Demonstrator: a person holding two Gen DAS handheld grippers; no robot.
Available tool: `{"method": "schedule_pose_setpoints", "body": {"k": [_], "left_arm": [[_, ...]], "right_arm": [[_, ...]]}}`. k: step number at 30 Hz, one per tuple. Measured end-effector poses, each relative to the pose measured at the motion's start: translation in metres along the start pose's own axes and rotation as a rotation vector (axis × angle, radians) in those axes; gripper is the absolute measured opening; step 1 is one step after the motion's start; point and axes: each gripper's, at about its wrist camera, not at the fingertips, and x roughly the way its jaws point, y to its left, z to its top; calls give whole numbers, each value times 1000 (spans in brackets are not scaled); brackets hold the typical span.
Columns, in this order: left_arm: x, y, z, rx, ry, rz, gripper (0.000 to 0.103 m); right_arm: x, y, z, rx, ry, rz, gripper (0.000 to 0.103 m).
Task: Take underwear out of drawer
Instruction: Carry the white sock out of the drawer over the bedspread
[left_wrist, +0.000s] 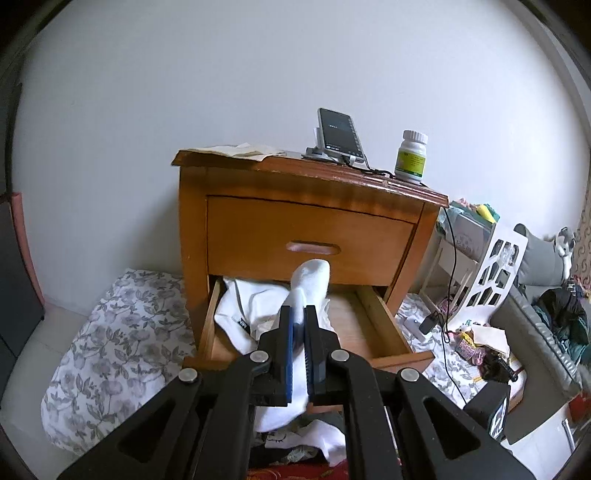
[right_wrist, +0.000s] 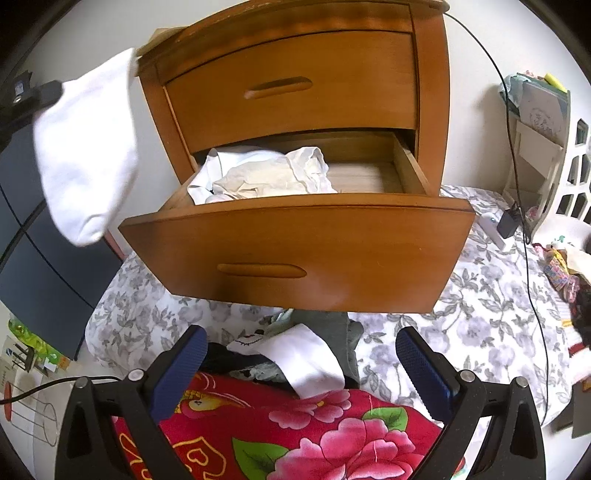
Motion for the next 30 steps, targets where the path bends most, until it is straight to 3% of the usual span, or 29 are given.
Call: {"method": "schedule_pose_setpoints", "body": {"k": [10,19,30], "left_arm": [[5,3,-40,-38,95,-50,5],[25,2,-61,-40,174,-49,5],[73,-3,-94,-52,304,-43,5]], "right_arm": [[-9,5,-7,-8,2,-22,103],[-14,2,-7,8,-9,-38,103],[-6,-7,-9,28,10,-32,103]]}}
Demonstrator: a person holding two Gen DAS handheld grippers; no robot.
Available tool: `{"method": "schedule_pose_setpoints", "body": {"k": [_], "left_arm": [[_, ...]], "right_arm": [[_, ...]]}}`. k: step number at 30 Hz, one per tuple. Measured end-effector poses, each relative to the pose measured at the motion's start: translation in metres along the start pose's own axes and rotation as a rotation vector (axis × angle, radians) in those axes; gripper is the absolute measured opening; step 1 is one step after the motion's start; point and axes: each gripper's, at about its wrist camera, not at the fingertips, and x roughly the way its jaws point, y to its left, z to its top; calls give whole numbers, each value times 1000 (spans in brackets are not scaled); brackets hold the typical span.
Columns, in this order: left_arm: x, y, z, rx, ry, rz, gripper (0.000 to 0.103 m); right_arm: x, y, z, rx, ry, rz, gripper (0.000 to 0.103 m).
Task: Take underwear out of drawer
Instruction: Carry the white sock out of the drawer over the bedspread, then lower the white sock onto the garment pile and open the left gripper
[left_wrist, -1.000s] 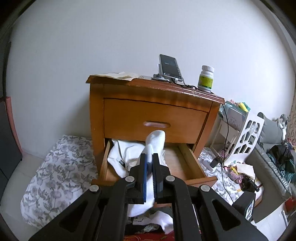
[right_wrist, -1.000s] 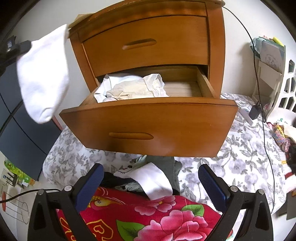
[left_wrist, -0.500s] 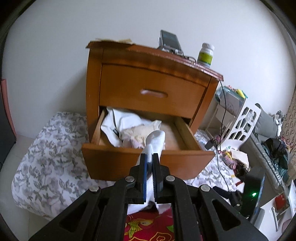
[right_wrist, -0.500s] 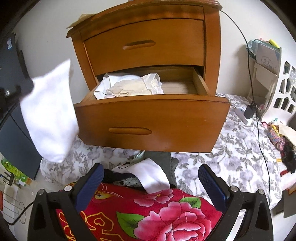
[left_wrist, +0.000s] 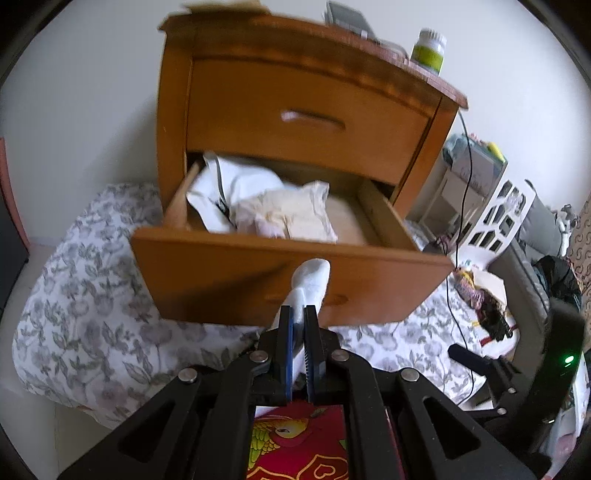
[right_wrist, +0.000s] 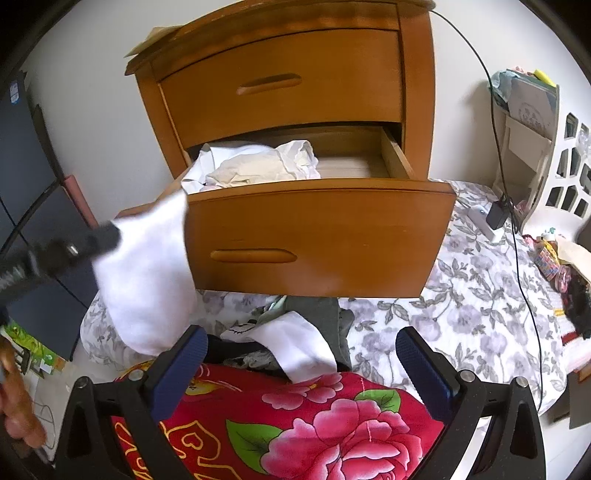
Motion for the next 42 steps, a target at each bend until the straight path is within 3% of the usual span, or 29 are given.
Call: {"method": "schedule_pose_setpoints", "body": {"k": [14,33,36,38,42], "left_arm": [[62,-6,-18,7,133,-25,5],[104,17,-37,-59,267,60,7],[101,20,-37,-62,270,69,13],[97,20,-36,-65,264,71,29],[87,20,-35,-57,238,71,35]], "right_arm": [[14,-8,-5,17,39,-1,103],[21,-11,-6,17,61,-6,103],[21,-10,-6,14,62,-5,103],[21,-10,-6,15,62,-5,103],[20,-11,-6,19,60,-7,103]]}}
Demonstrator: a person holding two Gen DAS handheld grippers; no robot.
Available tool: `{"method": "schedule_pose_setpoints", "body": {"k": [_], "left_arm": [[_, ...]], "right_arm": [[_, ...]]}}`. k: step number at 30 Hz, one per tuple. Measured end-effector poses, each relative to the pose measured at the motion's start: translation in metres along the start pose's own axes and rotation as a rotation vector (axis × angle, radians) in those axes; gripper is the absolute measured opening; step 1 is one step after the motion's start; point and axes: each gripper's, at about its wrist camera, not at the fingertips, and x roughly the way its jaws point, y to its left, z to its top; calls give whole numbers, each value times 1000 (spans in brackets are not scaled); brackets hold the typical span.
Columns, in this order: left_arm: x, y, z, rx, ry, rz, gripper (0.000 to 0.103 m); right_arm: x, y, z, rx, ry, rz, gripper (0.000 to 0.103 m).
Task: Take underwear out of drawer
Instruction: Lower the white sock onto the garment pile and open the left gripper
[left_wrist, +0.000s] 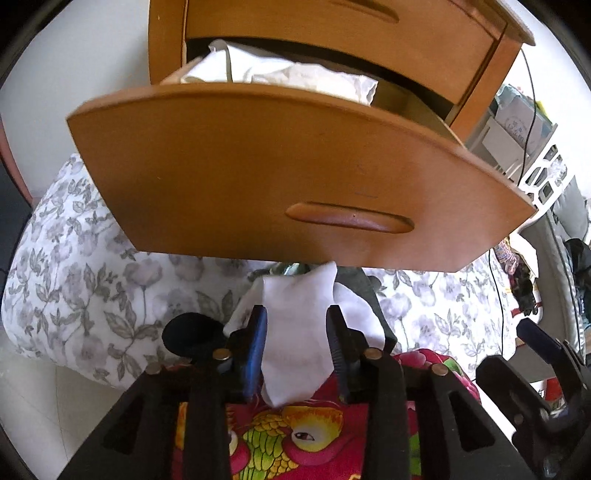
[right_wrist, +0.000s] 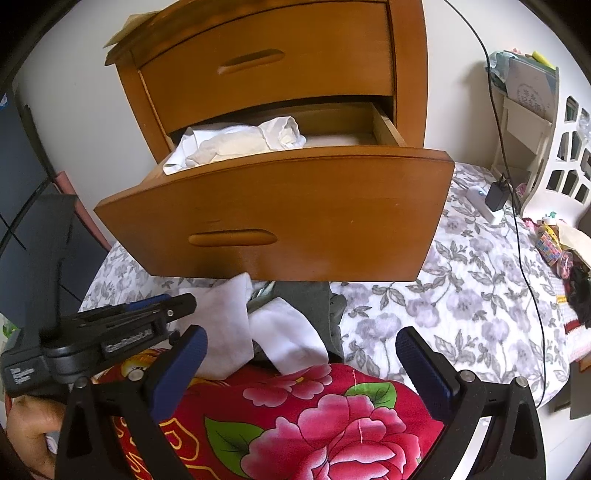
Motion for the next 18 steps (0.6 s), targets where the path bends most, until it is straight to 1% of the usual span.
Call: {"method": "schedule_pose_setpoints", "body": {"k": [1,3,4,5,6,8,11,15,16,18], "left_arm": [[-3,1,-1,-1,-8,1,37],[-10,2,-1,-3,-23,2,45],[-14,2,-2,-2,-33,4,51],[-18,2,-2,0,-46,7,55],[-23,2,-3,4,-60,11,57],[-31,2,-3,7,-83,26,68],[-41,3,-3,6,-114,51,76],[-49,8,-4,-4,-151,87,83],[-49,10,-4,-5,-157,96,88],[-52,14,-6,-6,-180,120,90]], "right_arm": [[0,0,0,0,0,0,103],[0,1,0,-1,0,0,103],[0,1,0,-2,1,0,103],[0,2,0,-4,2,1,103],[0,2,0,-6,3,1,103],[0,3,-1,-6,3,2,103],[0,2,-1,-6,2,1,103],[0,3,0,-5,4,1,103],[0,3,-1,-6,4,0,103],[0,3,-1,-8,4,-1,103]]}}
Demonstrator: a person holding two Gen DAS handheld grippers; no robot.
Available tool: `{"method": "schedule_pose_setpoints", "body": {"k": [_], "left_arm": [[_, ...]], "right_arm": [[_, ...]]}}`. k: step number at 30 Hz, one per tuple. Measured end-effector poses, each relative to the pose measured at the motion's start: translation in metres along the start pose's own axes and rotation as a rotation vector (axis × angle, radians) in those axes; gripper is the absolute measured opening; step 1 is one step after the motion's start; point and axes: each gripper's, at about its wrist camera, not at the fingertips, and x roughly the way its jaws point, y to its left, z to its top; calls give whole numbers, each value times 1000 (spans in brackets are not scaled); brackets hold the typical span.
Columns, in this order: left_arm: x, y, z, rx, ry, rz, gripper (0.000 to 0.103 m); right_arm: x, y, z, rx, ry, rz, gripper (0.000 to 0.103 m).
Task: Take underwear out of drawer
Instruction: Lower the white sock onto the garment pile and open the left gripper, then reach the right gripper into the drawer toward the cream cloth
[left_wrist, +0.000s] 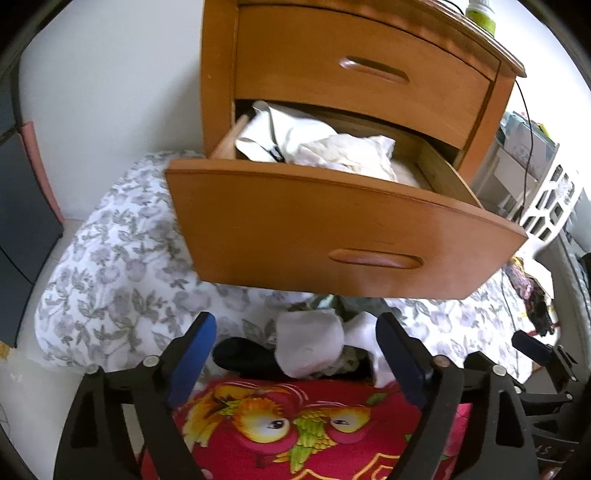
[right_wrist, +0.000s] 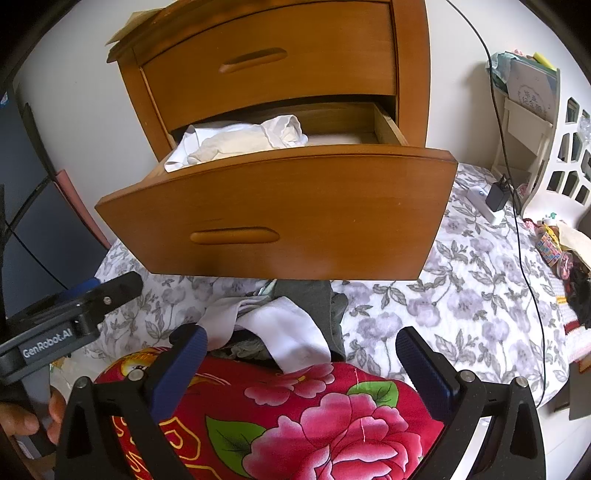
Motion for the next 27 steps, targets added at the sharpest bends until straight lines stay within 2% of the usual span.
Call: {"method": "schedule_pose_setpoints", "body": {"k": [2,14,24,27], "left_arm": [[-3,3,-1,1,-28,25,95],[-17,20,-3,-9,-143,67,99],[-14,34,-8,-35,-174,53,99],[-14,38,-9,-42,-190,1,99]], "right_arm": [[0,0,0,-2,0,-1,103],[4,10,-1,-35,19,-18,103],[6,9,-1,-24,22,-25,103],[2,9,2,-21,4,-28,103]]}}
